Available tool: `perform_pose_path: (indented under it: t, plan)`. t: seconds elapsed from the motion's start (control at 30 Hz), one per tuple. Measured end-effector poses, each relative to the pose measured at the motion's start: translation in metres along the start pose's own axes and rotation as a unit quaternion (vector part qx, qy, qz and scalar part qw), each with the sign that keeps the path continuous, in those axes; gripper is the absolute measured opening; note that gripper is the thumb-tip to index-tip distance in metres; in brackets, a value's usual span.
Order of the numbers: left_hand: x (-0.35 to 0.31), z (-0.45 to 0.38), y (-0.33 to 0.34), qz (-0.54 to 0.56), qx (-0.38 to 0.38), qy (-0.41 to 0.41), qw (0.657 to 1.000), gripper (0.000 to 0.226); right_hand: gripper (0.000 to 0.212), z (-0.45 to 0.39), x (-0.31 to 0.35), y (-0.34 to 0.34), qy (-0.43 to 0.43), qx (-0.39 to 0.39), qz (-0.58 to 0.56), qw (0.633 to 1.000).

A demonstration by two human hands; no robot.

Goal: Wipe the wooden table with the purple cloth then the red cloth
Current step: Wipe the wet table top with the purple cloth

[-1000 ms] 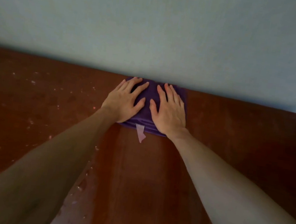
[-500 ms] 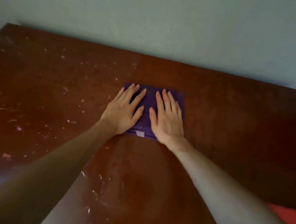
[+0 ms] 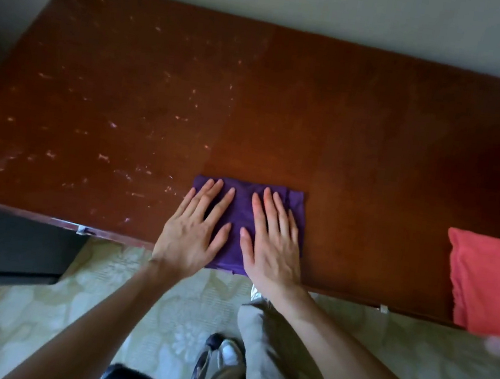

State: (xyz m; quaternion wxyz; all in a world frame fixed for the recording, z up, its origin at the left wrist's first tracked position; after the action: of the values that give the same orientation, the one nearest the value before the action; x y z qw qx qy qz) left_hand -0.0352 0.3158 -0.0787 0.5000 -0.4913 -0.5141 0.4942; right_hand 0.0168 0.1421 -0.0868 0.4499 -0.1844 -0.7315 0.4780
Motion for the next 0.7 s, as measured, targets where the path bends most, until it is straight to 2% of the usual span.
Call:
perform_pose_path:
  t: [0.3, 0.4, 0.47, 0.7]
  plan:
    - [0.023, -0.044, 0.003, -0.001, -0.010, 0.021, 1.000, 0.061, 0.063, -0.048, -0.009, 0.002, 0.000, 0.009, -0.009, 1.000]
    - [0.050, -0.099, 0.004, 0.006, -0.024, 0.024, 0.999, 0.061, 0.062, -0.108, -0.020, 0.006, -0.007, 0.001, -0.005, 1.000]
    - [0.084, -0.164, 0.004, 0.002, -0.017, 0.005, 1.000, 0.061, 0.062, -0.182, -0.028, 0.010, -0.004, 0.007, -0.003, 1.000]
    - [0.130, -0.259, 0.009, -0.027, -0.004, 0.026, 0.999, 0.063, 0.065, -0.281, -0.038, 0.017, 0.017, 0.016, -0.007, 1.000]
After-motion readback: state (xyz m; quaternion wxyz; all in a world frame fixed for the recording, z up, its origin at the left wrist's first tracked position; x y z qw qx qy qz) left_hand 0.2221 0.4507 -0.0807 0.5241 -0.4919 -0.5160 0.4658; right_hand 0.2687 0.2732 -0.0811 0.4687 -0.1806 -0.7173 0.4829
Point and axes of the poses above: each hand's wrist, its own z-axis away from the middle knuckle, its own y-axis out of the palm, x = y × z, the point moved 2 cm from there along -z, towards the middle knuckle, and after that the axes turned 14 degrees about -z, right-handed, at the moved point
